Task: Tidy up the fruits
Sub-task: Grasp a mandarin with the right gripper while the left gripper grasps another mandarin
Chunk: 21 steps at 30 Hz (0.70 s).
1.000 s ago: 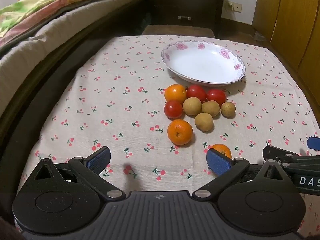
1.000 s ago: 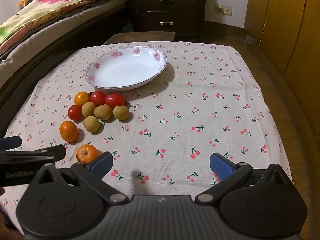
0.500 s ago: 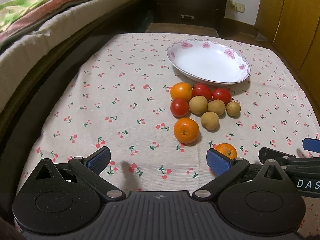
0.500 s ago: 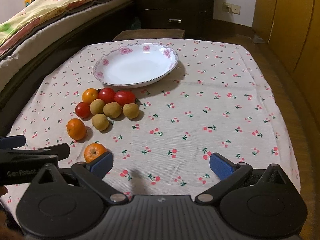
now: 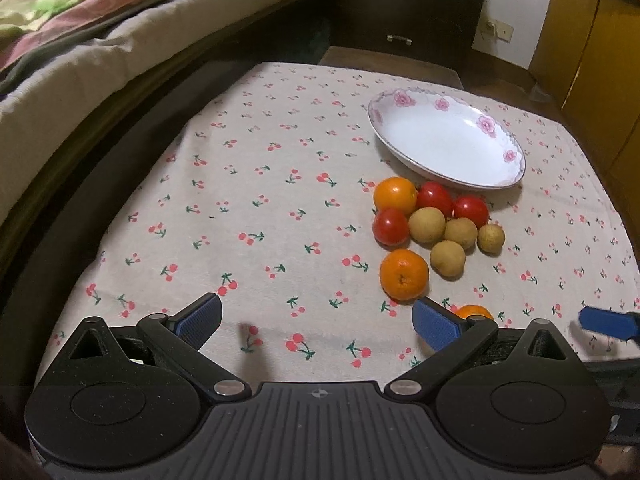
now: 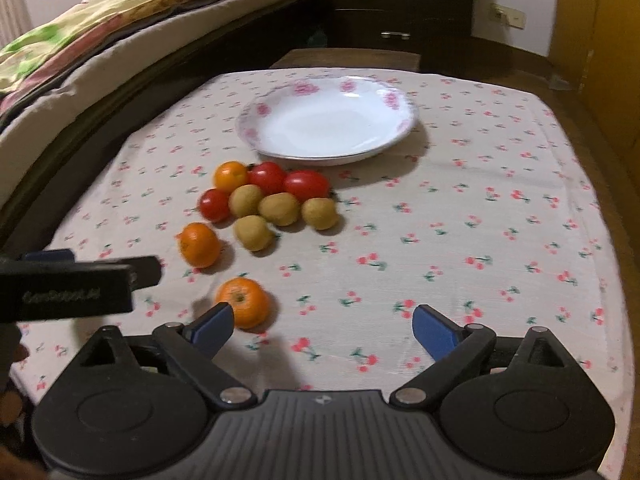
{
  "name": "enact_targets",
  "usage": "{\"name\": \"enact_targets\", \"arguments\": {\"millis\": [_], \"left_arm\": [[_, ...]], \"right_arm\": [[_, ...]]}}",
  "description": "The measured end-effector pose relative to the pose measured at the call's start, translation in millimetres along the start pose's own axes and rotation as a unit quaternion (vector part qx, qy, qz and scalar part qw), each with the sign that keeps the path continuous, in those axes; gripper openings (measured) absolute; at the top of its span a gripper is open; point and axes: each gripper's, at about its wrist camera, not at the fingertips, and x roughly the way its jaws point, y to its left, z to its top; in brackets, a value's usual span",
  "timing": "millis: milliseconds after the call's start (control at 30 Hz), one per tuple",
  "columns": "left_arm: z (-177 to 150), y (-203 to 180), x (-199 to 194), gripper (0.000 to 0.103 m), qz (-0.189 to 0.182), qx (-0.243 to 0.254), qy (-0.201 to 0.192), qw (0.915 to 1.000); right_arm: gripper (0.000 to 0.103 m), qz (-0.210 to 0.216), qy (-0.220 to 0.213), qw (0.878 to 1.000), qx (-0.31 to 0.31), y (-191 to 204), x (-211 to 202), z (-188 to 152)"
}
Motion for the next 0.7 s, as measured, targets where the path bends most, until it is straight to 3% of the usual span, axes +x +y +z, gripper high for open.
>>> {"name": "enact_targets", "arguments": {"millis": [133,300,433,500,700], "left_arm": [[2,2,-3,0.103,0.002,-0.002,-0.005,1.0000],[6,9,-4,0.103,0.003,-0.014,-0.009,0.9999],[5,11,-1,0.103,0.003,-0.014,-0.005,0.9999],[5,11,0,0.103,0.003,-0.014,-0.004,0.9999],[8,6,3,0.103,-0.005,-0.008,-0.003,1.0000]], "right_arm": [[0.087,0.032,-0.014,0.999,-0.019,12,4,1],[0.055,0.070,-0.003,0.997,-0.046,28,18,5],[0.047,0.074,0.003,0.995,-0.061,36,26,7],[0.038,0.074,0.003,0.995,-0.065,38,27,8],[0.034,0.080,0.011,0.994,-0.078,37,26,7]]}}
